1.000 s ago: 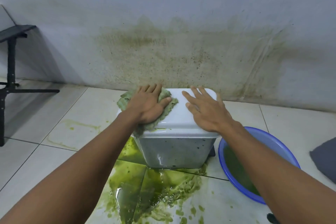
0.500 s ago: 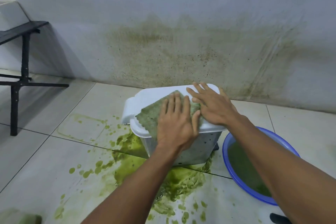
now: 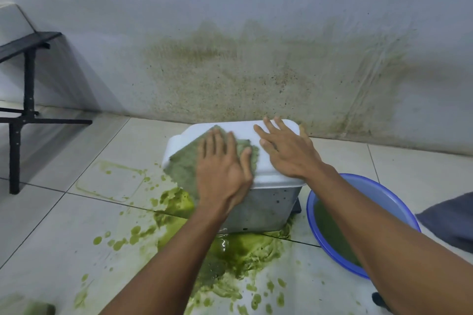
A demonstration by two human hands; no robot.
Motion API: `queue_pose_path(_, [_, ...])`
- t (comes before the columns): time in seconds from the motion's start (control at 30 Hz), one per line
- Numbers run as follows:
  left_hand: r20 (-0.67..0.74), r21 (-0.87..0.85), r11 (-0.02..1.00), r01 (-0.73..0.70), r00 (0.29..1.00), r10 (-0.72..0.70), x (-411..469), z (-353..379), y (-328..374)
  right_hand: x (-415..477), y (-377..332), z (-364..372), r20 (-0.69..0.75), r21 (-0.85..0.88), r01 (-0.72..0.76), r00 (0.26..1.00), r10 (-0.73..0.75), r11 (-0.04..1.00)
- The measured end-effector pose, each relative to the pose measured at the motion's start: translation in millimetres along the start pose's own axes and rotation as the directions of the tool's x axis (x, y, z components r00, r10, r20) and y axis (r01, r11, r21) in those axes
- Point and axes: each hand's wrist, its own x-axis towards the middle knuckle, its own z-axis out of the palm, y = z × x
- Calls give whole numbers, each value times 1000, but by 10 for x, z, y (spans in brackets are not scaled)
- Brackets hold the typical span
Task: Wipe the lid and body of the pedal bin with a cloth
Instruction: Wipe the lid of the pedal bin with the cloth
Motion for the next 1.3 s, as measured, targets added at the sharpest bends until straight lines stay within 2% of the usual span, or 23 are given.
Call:
queue_pose_path(0.1, [35, -22, 991, -133, 990, 134, 16, 65, 298, -12, 61, -15, -2, 24, 18, 1000, -18, 1000])
queue_pose_path(0.23, [-6, 19, 948, -318, 948, 318, -24, 2, -191, 23, 180, -25, -23, 121, 11, 1000, -8, 993])
queue_pose_path(0.3, [-73, 28, 964, -265, 961, 266, -55, -45, -527, 18, 137, 2, -10, 115, -9, 1000, 10, 993])
queue_pose_path(0.37, [-97, -9, 995, -103, 990, 102, -48, -71, -684, -15, 35, 50, -15, 85, -27, 999, 28, 996])
queue_pose_path(0.43, [-86, -15, 997, 70, 994, -71, -12, -52, -573, -42, -64, 101, -42, 56, -50, 998, 53, 997])
queue_pose_path(0.5, [-69, -10, 993, 122, 990, -122, 5, -16, -289, -43, -114, 120, -47, 40, -62, 997, 64, 997])
queue_pose_path(0.57, [-57, -32, 999, 24, 998, -25, -52, 50, 8, -38, -103, 109, -44, 43, -56, 997, 58, 997])
queue_pose_path(0.63, [-71, -56, 989, -136, 989, 132, -179, 97, 159, -44, -60, 92, -40, 67, -52, 998, 55, 996])
queue_pose_path(0.7, [-75, -52, 956, -289, 956, 285, -299, 94, 41, -55, -31, 75, -34, 82, -46, 998, 49, 996])
queue_pose_path(0.77, [-82, -24, 928, -372, 926, 369, -387, 84, -289, -66, -32, 77, -36, 84, -44, 998, 47, 996])
queue_pose_path(0.83, [-146, -15, 948, -319, 938, 314, -414, 72, -655, -61, -50, 80, -32, 74, -47, 998, 50, 996])
queue_pose_path(0.9, [-179, -36, 983, -180, 969, 171, -332, 46, -858, -59, -77, 90, -33, 54, -52, 998, 54, 997])
queue_pose_path(0.97, [-144, -44, 998, -35, 989, 28, -190, 31, -758, -56, -104, 94, -30, 36, -57, 998, 58, 998])
queue_pose_path(1.03, [-82, -38, 999, 27, 996, -30, -78, 27, -435, -51, -123, 92, -29, 28, -62, 998, 63, 998])
queue_pose_path(1.07, [-61, -38, 999, 2, 998, -4, -64, 41, -253, -48, -122, 92, -29, 26, -62, 998, 63, 998])
queue_pose_path(1.17, [-56, -64, 979, -193, 980, 189, -220, 103, 84, -45, -68, 94, -30, 21, -47, 998, 48, 999])
queue_pose_path(1.23, [-45, -79, 936, -342, 940, 339, -333, 74, -47, -43, -29, 98, -32, 26, -38, 999, 39, 999])
queue_pose_path(1.3, [-25, -77, 910, -408, 913, 407, -340, 8, -354, -44, -21, 109, -46, 21, -34, 998, 35, 999])
